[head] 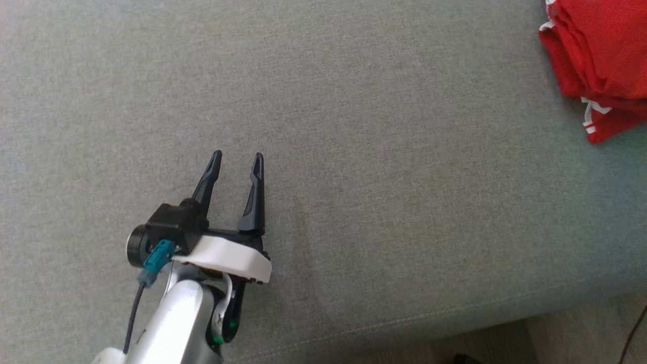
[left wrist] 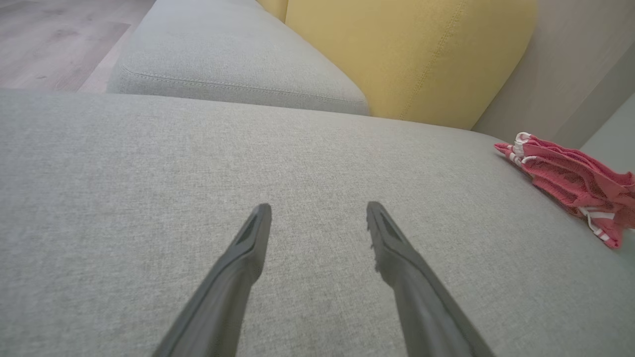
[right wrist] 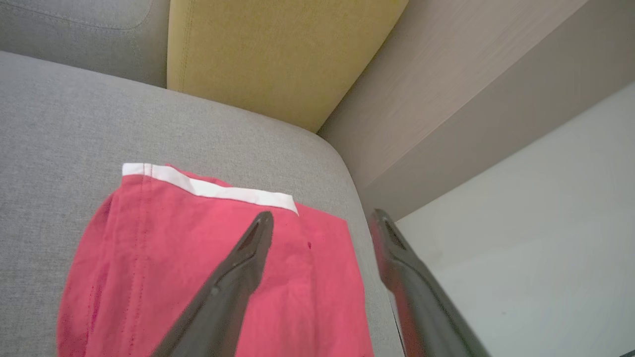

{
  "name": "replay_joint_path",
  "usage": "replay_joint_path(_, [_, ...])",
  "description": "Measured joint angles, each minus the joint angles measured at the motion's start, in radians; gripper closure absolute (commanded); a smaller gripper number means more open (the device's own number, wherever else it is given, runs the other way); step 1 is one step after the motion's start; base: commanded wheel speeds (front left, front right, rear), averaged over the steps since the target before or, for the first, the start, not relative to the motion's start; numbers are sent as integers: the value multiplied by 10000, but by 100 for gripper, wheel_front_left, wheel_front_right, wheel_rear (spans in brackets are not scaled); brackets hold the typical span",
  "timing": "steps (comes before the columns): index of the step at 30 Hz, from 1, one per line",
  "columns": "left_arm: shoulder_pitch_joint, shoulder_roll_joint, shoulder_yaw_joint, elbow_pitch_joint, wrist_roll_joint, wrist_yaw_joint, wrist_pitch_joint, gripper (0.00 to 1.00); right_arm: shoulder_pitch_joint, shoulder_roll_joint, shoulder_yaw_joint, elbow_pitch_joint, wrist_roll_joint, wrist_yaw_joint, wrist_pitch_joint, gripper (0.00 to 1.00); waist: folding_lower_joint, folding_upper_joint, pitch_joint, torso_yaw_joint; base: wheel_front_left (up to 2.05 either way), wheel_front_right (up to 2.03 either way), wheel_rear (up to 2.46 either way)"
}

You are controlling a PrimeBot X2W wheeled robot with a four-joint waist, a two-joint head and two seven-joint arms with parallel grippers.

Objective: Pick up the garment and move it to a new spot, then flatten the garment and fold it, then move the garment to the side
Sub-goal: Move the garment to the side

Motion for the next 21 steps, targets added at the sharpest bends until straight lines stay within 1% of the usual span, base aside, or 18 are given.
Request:
replay_joint_path(6, [1,2,54,4,0,0,0,0,-5,251,125,-65,219,0,-543,0,0,0,-315,-53,0,0,0])
replay_joint_path(12, [1,0,391,13,-6,6,0,0,63,1005,318,-495,844,0,-1315,0,-1,0,-868,-60,0,0,0])
replay_joint_path(13, [11,-10,456,38,-15,21,0,0,236,1260,259,-738,1034,0,-1641,0,-1,0,-1089,-34,0,0,0])
replay_joint_path(19, [146,-40,848,176,-96,259,-2,0,1770,2330,0,-1170,1338,0,-2537,0,-1,0,-1784,150,0,0,0])
replay_joint_path(20, [146,-40,848,176,-96,259,-2,0,1770,2330,0,-1170,1338,0,-2537,0,-1,0,-1784,150,0,0,0])
replay_joint_path(21, [242,-46,934,184,-127,280,0,0,2047,2508,-58,-1275,1336,0,-2686,0,-1,0,-1899,201,0,0,0])
